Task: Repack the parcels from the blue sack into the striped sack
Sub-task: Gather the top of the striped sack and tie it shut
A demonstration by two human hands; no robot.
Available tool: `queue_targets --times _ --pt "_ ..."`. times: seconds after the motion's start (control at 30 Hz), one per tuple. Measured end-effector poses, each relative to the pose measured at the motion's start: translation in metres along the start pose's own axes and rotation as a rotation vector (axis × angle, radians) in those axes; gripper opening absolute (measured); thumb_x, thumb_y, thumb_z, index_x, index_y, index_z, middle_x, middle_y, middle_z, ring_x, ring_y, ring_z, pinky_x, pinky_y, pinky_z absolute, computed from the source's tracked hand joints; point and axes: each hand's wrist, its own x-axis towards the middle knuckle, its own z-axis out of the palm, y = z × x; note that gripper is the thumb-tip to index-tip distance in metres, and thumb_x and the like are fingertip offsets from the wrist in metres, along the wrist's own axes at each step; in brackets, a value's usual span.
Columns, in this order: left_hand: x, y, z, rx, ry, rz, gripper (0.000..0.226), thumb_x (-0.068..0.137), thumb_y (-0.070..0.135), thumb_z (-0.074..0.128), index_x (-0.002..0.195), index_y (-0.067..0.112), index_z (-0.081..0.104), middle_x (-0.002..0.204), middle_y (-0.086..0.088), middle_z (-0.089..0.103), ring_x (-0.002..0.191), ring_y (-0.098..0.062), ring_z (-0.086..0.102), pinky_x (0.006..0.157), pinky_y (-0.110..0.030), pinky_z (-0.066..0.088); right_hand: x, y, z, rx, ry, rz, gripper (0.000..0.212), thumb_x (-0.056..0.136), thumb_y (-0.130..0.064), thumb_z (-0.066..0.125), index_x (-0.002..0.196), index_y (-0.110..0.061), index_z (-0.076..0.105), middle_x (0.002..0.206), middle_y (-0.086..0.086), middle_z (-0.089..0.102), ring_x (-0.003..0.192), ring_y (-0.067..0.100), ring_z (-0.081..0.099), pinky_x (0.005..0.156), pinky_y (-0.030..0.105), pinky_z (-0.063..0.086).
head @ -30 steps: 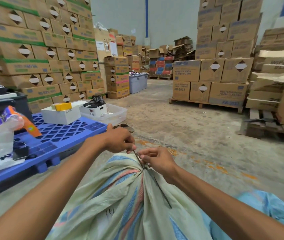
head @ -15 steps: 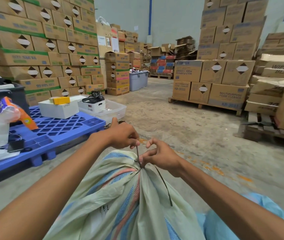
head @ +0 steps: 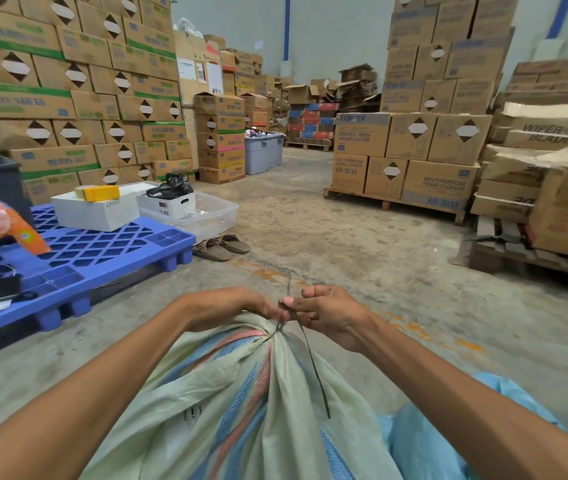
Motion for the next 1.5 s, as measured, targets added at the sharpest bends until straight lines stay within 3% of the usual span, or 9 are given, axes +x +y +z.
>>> queue_targets --times 0.13,0.37,0.5,0.63,0.8,0.9,1.07,1.27,1.5 --pt "0.01 -0.005 0.002 0.172 0.041 0.041 0.016 0.089 0.018 0.071 0.102 0.009 0.075 0.105 -0.002 0.074 0.1 -0.004 0.064 0.096 -0.02 0.046 0.003 -0.003 -0.012 -0.1 -0.044 0.012 0.039 0.077 0.003 0.081 0.074 -0.018 0.048 0.089 0.021 0.067 0.073 0.025 0.067 0.056 0.019 0.048" --pt "0.019 -0.006 0.001 0.167 0.048 0.049 0.011 0.09 0.01 0.068 0.1 0.008 0.073 0.095 -0.002 0.072 0.087 -0.005 0.064 0.081 -0.013 0.047 0.0 -0.01 -0.015 -0.649 -0.146 -0.258 0.038 0.07 0.005 0.085 0.076 -0.009 0.051 0.082 0.023 0.075 0.085 0.034 0.075 0.081 0.044 0.059" --pt "0.019 -0.007 -0.002 0.201 0.038 0.023 0.008 0.091 0.009 0.066 0.093 0.012 0.073 0.089 0.0 0.068 0.086 -0.006 0.06 0.084 -0.017 0.045 -0.002 -0.006 -0.005 -1.012 -0.077 -0.624 0.033 0.069 0.0 0.085 0.069 -0.011 0.054 0.065 0.005 0.072 0.068 0.012 0.074 0.062 0.033 0.06" --pt "0.017 -0.005 -0.002 0.166 0.065 -0.009 0.02 0.091 0.006 0.063 0.078 0.017 0.075 0.079 0.008 0.072 0.079 0.0 0.064 0.079 -0.01 0.044 0.0 0.012 0.005 -1.355 -0.036 -1.148 0.012 0.079 -0.004 0.054 0.077 -0.015 0.049 0.055 0.001 0.056 0.047 0.02 0.048 0.041 0.03 0.043" --pt "0.016 -0.004 -0.001 0.032 0.121 -0.069 0.024 0.094 0.011 0.051 0.081 0.008 0.071 0.076 0.001 0.071 0.07 -0.009 0.061 0.067 -0.019 0.048 -0.006 0.022 0.004 -1.575 -0.049 -1.404 0.037 0.076 0.01 0.063 0.097 -0.013 0.044 0.057 0.004 0.051 0.055 0.021 0.043 0.048 0.029 0.03" --pt "0.015 -0.003 0.0 0.019 0.104 -0.095 0.031 0.101 0.023 0.051 0.083 0.01 0.073 0.081 0.003 0.073 0.076 -0.007 0.065 0.076 -0.021 0.047 -0.005 0.021 -0.001 -1.6 -0.052 -1.45 0.024 0.082 0.013 0.064 0.097 -0.006 0.061 0.062 0.005 0.053 0.06 0.021 0.042 0.049 0.034 0.04" --pt "0.017 -0.007 -0.002 0.058 0.125 -0.109 0.023 0.089 0.012 0.063 0.105 0.0 0.074 0.104 -0.006 0.075 0.105 -0.019 0.065 0.109 -0.041 0.041 -0.011 0.018 0.001 -1.562 -0.055 -1.427 0.055 0.072 0.018 0.07 0.106 -0.014 0.042 0.058 0.005 0.05 0.057 0.024 0.046 0.047 0.033 0.036" --pt "0.019 -0.01 -0.003 0.196 0.253 -0.015 0.015 0.085 0.022 0.067 0.079 0.012 0.076 0.079 0.004 0.071 0.08 -0.004 0.061 0.101 -0.042 0.043 -0.013 0.021 0.007 -1.411 0.059 -1.349 0.036 0.079 0.01 0.065 0.088 -0.018 0.046 0.062 0.003 0.054 0.067 0.024 0.05 0.053 0.039 0.045" --pt "0.018 -0.027 -0.009 0.9 0.518 -0.04 0.01 0.079 0.03 0.059 0.076 0.021 0.061 0.101 0.011 0.056 0.102 -0.011 0.051 0.101 -0.051 0.019 -0.04 0.067 0.013 -1.374 -0.181 -1.088 0.022 0.083 0.006 0.049 0.079 -0.015 0.044 0.072 0.003 0.05 0.072 0.026 0.046 0.061 0.043 0.042"
